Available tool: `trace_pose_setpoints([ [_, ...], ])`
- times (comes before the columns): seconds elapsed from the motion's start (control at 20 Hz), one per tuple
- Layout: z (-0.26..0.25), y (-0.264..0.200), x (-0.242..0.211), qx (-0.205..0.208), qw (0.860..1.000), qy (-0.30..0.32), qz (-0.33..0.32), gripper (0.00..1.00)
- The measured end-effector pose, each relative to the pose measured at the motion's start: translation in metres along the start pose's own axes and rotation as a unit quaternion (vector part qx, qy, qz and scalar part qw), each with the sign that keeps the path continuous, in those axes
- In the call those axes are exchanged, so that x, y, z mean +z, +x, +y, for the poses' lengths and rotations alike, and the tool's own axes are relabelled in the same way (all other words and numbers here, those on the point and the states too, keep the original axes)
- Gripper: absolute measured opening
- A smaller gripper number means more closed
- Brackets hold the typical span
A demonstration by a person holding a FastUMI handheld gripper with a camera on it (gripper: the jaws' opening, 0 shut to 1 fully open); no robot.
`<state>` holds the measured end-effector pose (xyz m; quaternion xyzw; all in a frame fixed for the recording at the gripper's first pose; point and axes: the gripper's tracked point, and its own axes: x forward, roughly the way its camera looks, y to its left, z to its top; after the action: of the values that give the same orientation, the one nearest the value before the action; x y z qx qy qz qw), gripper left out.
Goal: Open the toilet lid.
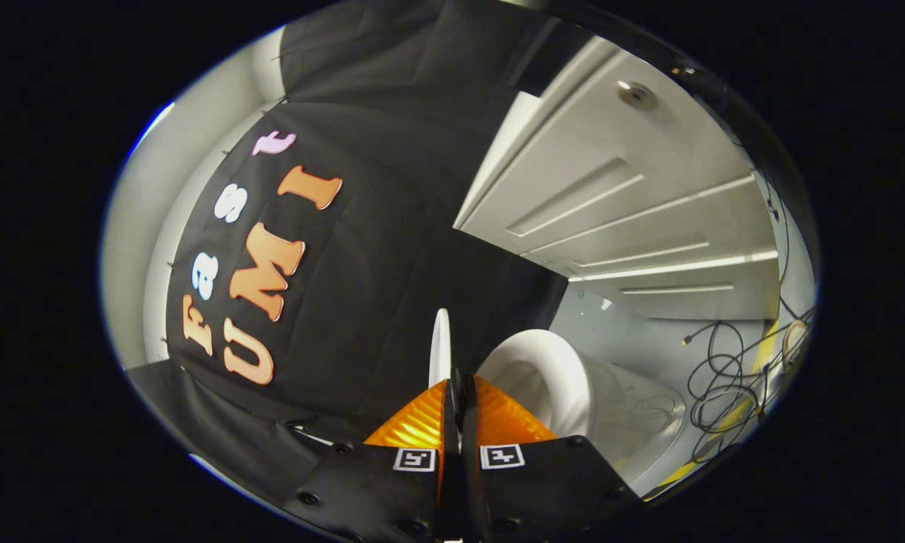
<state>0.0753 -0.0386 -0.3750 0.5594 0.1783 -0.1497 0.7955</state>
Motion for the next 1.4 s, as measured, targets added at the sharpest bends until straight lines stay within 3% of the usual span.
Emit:
trace_pose_setpoints([
  [0.15,0.041,-0.004,0.004,0.017,0.996,-0.088,0.015,0.08],
  [0.45,0.124,0.013,0.009,0.067,0.982,-0.175,-0.019,0.08],
  [0.7,0.184,0.016,-0.005,0.086,0.959,-0.271,-0.024,0.08],
  [0.85,0.215,0.024,-0.015,0.086,0.949,-0.304,-0.011,0.08],
  [1.4,0.340,0.016,-0.095,0.153,0.903,-0.400,0.028,0.08],
])
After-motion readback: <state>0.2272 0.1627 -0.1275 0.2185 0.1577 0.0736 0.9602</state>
